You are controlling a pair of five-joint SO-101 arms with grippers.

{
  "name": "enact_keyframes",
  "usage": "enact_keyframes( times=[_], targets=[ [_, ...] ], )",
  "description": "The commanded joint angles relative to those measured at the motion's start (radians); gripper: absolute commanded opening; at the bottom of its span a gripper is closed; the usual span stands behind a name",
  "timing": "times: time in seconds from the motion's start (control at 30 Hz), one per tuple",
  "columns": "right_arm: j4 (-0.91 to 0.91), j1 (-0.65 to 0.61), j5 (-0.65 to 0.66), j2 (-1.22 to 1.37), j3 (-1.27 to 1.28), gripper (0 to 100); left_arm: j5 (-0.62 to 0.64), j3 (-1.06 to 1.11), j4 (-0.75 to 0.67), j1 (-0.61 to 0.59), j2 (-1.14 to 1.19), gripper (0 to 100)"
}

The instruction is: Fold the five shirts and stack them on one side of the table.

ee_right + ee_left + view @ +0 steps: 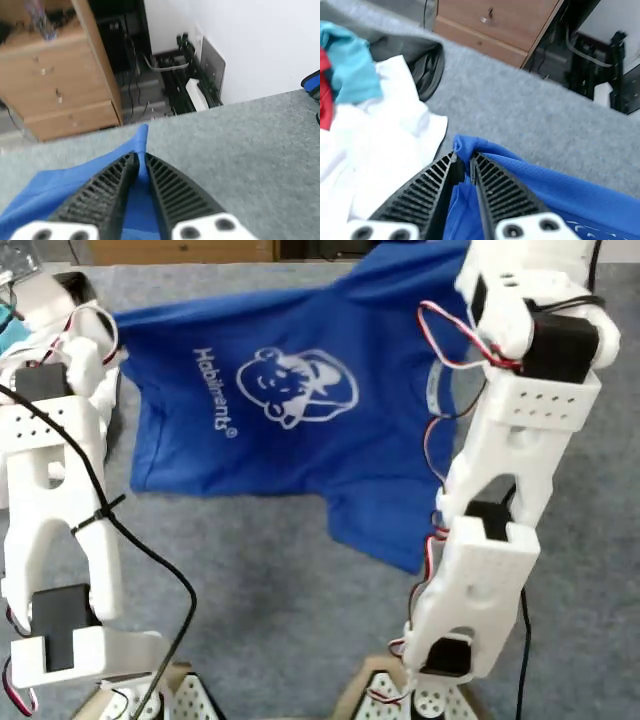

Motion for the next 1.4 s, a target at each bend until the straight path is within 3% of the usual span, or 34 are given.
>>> enact_keyframes(
  times=[0.0,0.5,0.63,0.77,1.0,1.37],
  targets=[
    [0.095,-0.007,0.035,-0.031,-0.090,0.5,-0.009,-0.009,0.068,-0.031,-0.010,2],
    [0.164,0.027,0.140,-0.036,-0.077,0.5,-0.068,-0.002,0.275,-0.023,-0.002,2],
    [0.166,0.010,0.175,-0.036,-0.074,0.5,-0.075,0.029,0.269,-0.021,-0.002,2],
    [0.166,0.001,0.175,-0.051,-0.008,0.5,-0.069,0.068,0.176,-0.021,-0.001,2],
    [0.166,-0.010,0.170,-0.220,0.377,0.5,-0.031,0.083,0.002,-0.021,-0.010,2],
    [0.160,-0.008,0.170,-0.499,1.055,0.5,-0.029,-0.018,-0.060,0.044,0.002,2]
  ],
)
